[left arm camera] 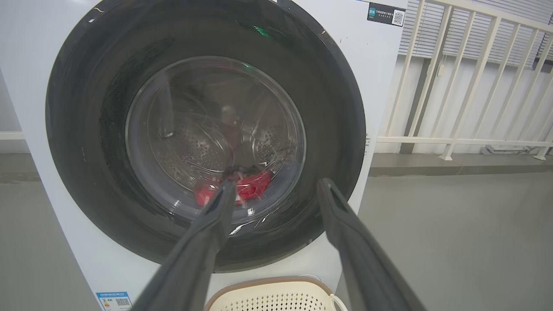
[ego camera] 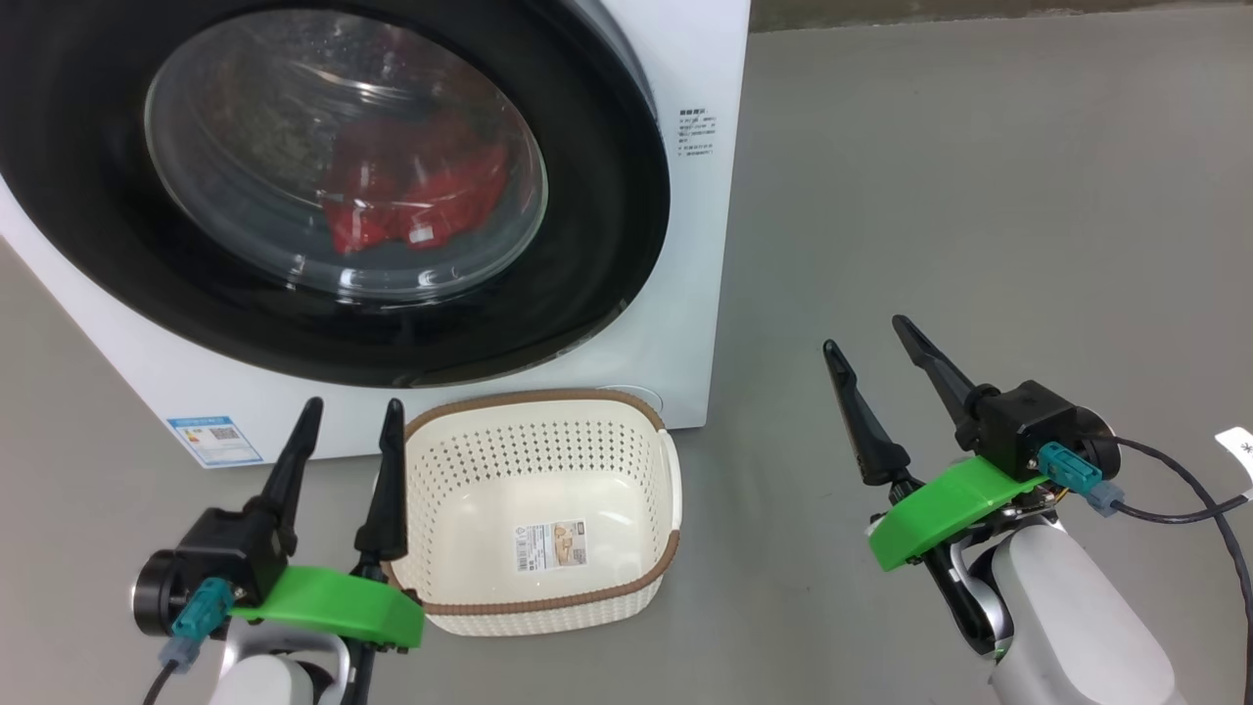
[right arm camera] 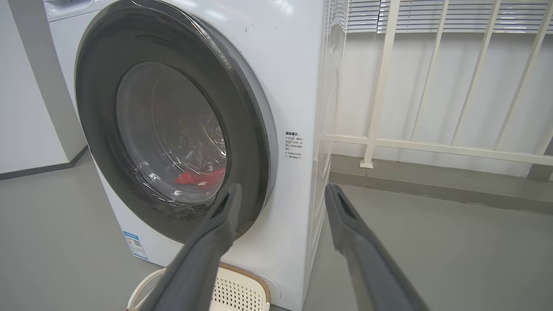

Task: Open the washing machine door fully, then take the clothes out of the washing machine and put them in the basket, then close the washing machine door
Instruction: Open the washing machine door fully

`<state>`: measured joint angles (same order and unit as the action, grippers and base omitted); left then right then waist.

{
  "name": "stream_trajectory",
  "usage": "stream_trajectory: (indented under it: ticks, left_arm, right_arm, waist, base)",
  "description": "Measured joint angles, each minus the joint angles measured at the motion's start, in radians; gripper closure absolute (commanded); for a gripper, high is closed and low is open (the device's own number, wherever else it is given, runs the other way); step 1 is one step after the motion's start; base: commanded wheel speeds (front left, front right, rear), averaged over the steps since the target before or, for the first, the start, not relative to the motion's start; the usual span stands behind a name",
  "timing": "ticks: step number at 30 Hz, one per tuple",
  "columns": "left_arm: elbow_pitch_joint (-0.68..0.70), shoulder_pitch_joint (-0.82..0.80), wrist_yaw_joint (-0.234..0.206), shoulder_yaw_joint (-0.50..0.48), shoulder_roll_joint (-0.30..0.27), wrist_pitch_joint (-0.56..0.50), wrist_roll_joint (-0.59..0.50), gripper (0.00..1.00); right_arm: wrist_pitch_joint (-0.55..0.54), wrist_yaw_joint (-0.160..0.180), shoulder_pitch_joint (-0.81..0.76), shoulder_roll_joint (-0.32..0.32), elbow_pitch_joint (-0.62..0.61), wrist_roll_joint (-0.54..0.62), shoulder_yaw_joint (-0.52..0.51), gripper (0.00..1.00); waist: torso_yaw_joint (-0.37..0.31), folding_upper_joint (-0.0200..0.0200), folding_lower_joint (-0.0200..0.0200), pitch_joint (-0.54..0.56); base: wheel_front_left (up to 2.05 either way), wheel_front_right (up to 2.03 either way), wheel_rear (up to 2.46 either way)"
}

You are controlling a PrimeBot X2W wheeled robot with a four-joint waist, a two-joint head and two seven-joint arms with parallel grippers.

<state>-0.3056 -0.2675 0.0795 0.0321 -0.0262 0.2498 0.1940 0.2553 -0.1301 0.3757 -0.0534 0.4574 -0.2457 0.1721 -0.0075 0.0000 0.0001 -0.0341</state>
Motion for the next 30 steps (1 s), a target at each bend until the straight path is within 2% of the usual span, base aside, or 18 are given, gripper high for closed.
stream_trajectory:
  ticks: [2,4,5,6,7,9,14,15,16,24,30]
  left_arm:
    - [0.0,0.0,0.0,0.0,0.0,0.0,-0.001,0.0]
    - [0.0,0.0,0.0,-0.001,0.0,0.0,-0.001,0.0]
    - [0.0,0.0,0.0,-0.001,0.0,0.0,-0.001,0.0]
    - [0.0,0.0,0.0,-0.001,0.0,0.0,-0.001,0.0]
    - [0.0,0.0,0.0,-0.001,0.0,0.0,-0.001,0.0]
    - [0.002,0.0,0.0,0.0,0.0,0.0,-0.001,0.0]
    - [0.015,-0.005,-0.002,0.01,0.0,0.0,0.009,0.0]
    - [0.018,-0.007,-0.002,0.012,-0.001,0.0,0.013,0.0]
    - [0.033,-0.023,-0.01,0.023,-0.001,0.0,0.019,0.0]
    - [0.071,-0.057,-0.019,0.038,-0.001,0.0,0.028,0.0]
    - [0.119,-0.089,-0.025,0.055,-0.001,0.0,0.04,0.0]
  right_arm:
    - [0.0,0.0,0.0,0.0,0.0,0.0,0.0,0.0]
    - [0.0,0.0,0.0,-0.001,0.001,0.001,0.005,0.56]
    - [0.0,0.0,0.0,-0.001,0.002,0.001,0.009,0.69]
    - [0.0,0.0,0.0,-0.001,0.002,-0.001,0.012,0.93]
    - [0.0,0.0,0.0,-0.001,0.003,-0.007,0.015,1.0]
    - [0.0,0.0,0.002,-0.001,0.006,-0.032,0.019,1.0]
    - [0.0,0.0,0.028,-0.002,0.011,-0.261,0.022,1.0]
    - [0.0,0.0,0.038,-0.003,0.008,-0.342,0.031,1.0]
    - [0.0,0.0,0.068,-0.003,-0.003,-0.494,0.043,1.0]
    - [0.0,0.0,0.164,-0.015,-0.012,-0.778,0.056,1.0]
    - [-0.041,0.0,0.236,-0.068,-0.027,-0.975,0.069,1.0]
  waist:
    - [-0.001,0.0,0.0,-0.001]
    - [-0.001,0.0001,0.0,-0.003]
    - [-0.001,0.0,0.0,-0.004]
    - [-0.001,0.0,0.0,-0.006]
    - [0.0,0.0,0.0,-0.008]
    - [0.0,0.0,0.0,-0.014]
    - [0.007,0.0,0.0,-0.036]
    - [0.009,0.0,0.0,-0.041]
    - [0.016,0.0001,0.0,-0.063]
    - [0.036,0.0,0.0,-0.138]
    - [0.055,0.0,0.0,-0.196]
  base:
    - [0.0,0.0,0.0]
    - [0.0,0.0,0.0]
    - [0.0,0.0,0.0]
    - [0.0,0.0,0.0]
    - [0.0,0.0,0.0]
    - [0.0,0.0,0.0]
    - [0.0,0.0,0.0]
    - [0.0,0.0,0.0]
    - [0.0,0.0,0.0]
    - [0.0,0.0,0.0]
    - [0.0,0.0,0.0]
